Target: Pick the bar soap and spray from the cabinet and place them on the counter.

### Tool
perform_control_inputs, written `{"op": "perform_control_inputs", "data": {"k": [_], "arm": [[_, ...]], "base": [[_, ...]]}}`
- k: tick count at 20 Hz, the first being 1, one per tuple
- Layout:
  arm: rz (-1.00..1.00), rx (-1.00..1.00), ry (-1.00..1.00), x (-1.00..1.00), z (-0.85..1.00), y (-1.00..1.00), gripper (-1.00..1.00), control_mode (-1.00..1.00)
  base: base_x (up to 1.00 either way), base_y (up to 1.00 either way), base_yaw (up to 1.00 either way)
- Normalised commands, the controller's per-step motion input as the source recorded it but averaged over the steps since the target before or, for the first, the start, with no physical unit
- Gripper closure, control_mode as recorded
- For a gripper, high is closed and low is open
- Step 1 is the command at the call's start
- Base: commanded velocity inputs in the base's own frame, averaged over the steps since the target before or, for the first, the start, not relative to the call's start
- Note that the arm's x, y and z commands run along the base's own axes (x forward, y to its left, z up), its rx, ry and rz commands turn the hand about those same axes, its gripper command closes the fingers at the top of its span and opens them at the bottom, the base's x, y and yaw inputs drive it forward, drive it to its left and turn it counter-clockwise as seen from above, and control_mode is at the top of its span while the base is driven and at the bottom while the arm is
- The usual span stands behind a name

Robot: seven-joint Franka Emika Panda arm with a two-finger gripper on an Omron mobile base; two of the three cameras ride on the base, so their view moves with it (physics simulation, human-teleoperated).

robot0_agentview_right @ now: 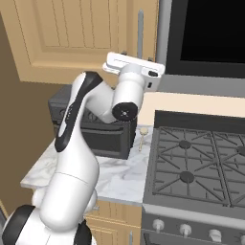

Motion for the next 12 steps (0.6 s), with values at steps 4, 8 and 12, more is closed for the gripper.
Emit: {"op": "perform_control_inputs", "data": {"k": [4,8,12], "arm": [[0.01,0.01,0.0,0.18,0.0,0.0,-1.0,-1.0],[0.0,0.0,0.0,0.19,0.0,0.0,-1.0,-1.0],[0.0,0.0,0.0,0.18,0.0,0.0,-1.0,-1.0]], "base": [[0.0,0.0,0.0],[0.0,0.0,0.0],[0.0,0.0,0.0]]}}
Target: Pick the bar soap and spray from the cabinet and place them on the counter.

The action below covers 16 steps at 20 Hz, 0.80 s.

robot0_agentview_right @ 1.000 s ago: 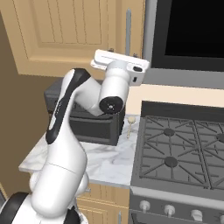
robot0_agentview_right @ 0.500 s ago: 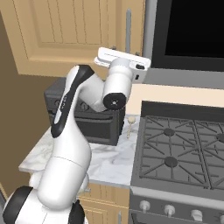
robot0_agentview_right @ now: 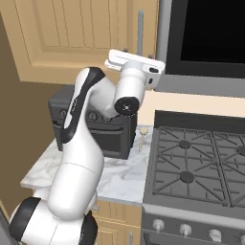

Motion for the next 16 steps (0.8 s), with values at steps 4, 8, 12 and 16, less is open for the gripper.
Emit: {"op": "perform_control_inputs", "data": {"k": [4,8,12,16], "arm": [[0.01,0.0,0.0,0.17,0.0,0.0,-1.0,-1.0],[0.01,0.0,0.0,0.18,0.0,0.0,-1.0,-1.0],[0.01,0.0,0.0,0.21,0.0,0.0,-1.0,-1.0],[0.01,0.01,0.0,0.18,0.0,-0.02,-1.0,-1.0]], "base": [[0.0,0.0,0.0],[0.0,0.0,0.0],[0.0,0.0,0.0],[0.0,0.0,0.0]]}}
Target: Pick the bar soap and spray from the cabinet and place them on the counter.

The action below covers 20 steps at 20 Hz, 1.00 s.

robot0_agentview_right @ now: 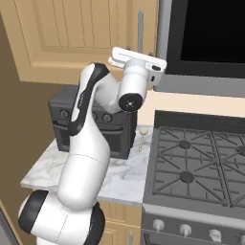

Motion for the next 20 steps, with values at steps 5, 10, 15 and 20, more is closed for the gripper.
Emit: {"op": "perform_control_inputs", "data": {"k": [5,10,15,20], "arm": [[0.01,0.01,0.0,0.19,0.0,-0.02,-1.0,-1.0],[0.02,0.0,0.0,0.34,-0.01,0.0,1.0,-1.0],[0.03,0.0,0.04,0.45,0.0,0.03,1.0,-1.0],[0.05,0.0,0.15,0.42,0.0,0.02,1.0,-1.0]], "base": [[0.0,0.0,0.0],[0.0,0.0,0.0],[0.0,0.0,0.0],[0.0,0.0,0.0]]}}
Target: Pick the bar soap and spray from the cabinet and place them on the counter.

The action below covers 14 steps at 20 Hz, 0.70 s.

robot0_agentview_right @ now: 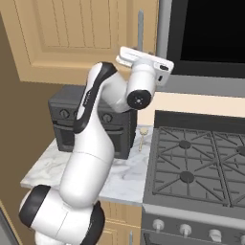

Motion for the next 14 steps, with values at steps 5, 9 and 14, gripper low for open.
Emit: {"op": "perform_control_inputs", "data": {"k": [5,9,14], "arm": [[0.05,0.0,0.23,0.55,0.0,0.19,1.0,-1.0],[0.03,-0.01,0.31,0.64,0.0,0.29,1.0,-1.0],[0.04,0.0,0.2,0.41,-0.11,0.16,1.0,-1.0]], "base": [[0.0,0.0,0.0],[0.0,0.0,0.0],[0.0,0.0,0.0]]}}
